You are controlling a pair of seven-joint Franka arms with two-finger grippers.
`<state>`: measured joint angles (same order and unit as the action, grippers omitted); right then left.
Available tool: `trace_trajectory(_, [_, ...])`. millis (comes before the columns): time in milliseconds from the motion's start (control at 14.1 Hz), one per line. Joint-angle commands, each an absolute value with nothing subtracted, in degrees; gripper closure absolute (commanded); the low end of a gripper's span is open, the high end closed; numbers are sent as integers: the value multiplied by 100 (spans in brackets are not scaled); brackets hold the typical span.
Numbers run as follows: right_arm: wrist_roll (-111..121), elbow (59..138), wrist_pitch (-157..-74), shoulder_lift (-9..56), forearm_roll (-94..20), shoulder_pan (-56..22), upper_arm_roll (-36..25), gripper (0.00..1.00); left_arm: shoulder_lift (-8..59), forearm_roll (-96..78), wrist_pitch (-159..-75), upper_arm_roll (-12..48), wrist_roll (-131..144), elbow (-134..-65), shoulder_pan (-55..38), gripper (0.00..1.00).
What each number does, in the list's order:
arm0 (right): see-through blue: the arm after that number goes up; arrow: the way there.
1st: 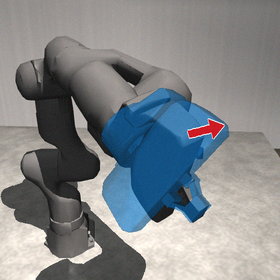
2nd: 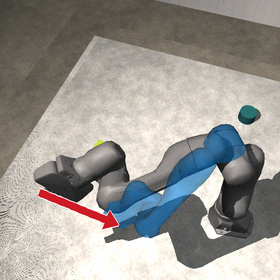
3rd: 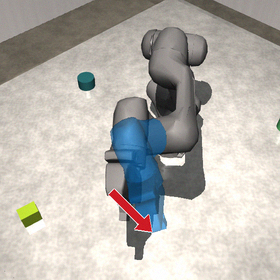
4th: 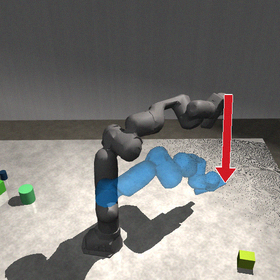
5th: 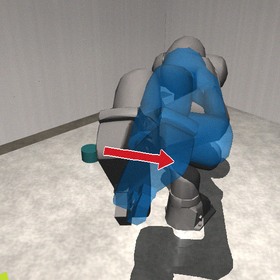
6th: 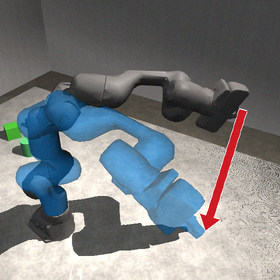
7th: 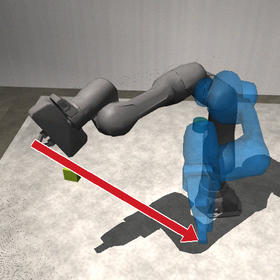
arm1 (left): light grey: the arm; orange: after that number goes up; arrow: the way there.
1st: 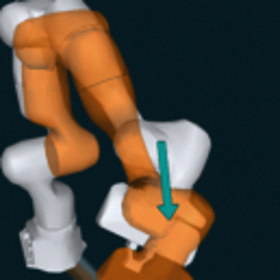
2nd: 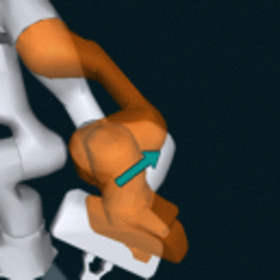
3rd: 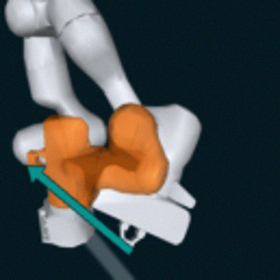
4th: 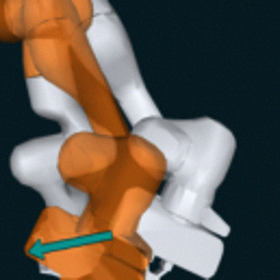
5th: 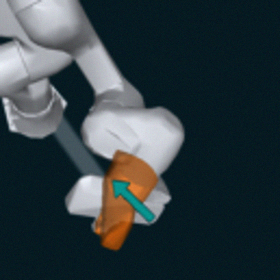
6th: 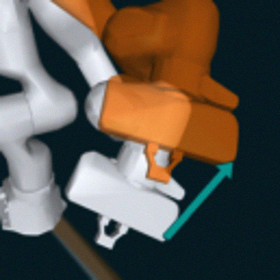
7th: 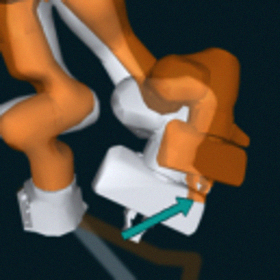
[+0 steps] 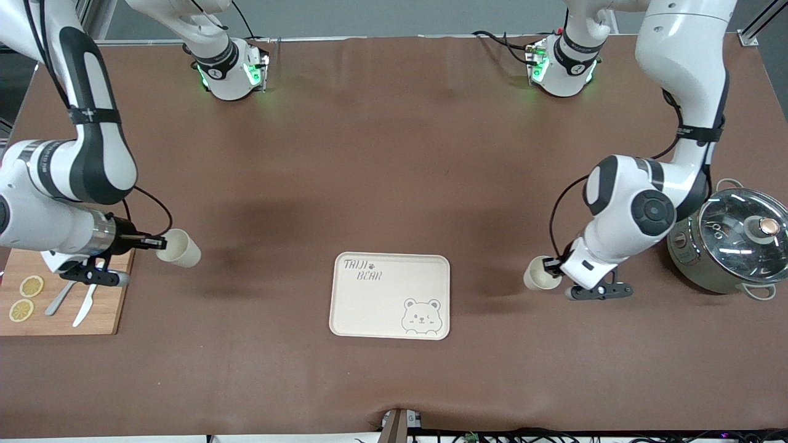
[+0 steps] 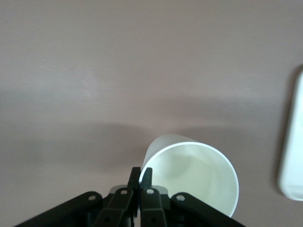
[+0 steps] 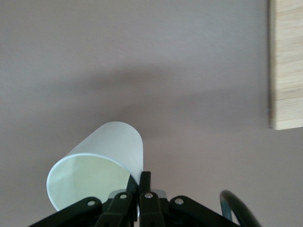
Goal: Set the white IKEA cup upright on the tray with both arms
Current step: 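Carry both cups toward the bear tray and lower them onto it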
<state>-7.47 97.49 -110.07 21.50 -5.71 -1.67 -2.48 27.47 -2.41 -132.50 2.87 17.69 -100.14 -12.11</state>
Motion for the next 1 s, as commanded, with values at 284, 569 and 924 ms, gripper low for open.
trace_trajectory(284, [-2466, 8877, -11388, 2970, -1292, -1176, -281, 100, 3295, -378, -13131, 264, 3364, -9204, -2046, 100])
trace_trajectory(569, [-4004, 8842, -12075, 3313, -1310, -1835, -272, 100, 3883, -378, -13131, 272, 4392, -8553, -2460, 100])
trace_trajectory(924, [-5438, 8737, -12700, 3691, -1301, -2609, -272, 100, 4306, -369, -13201, 237, 5150, -8315, -2865, 100])
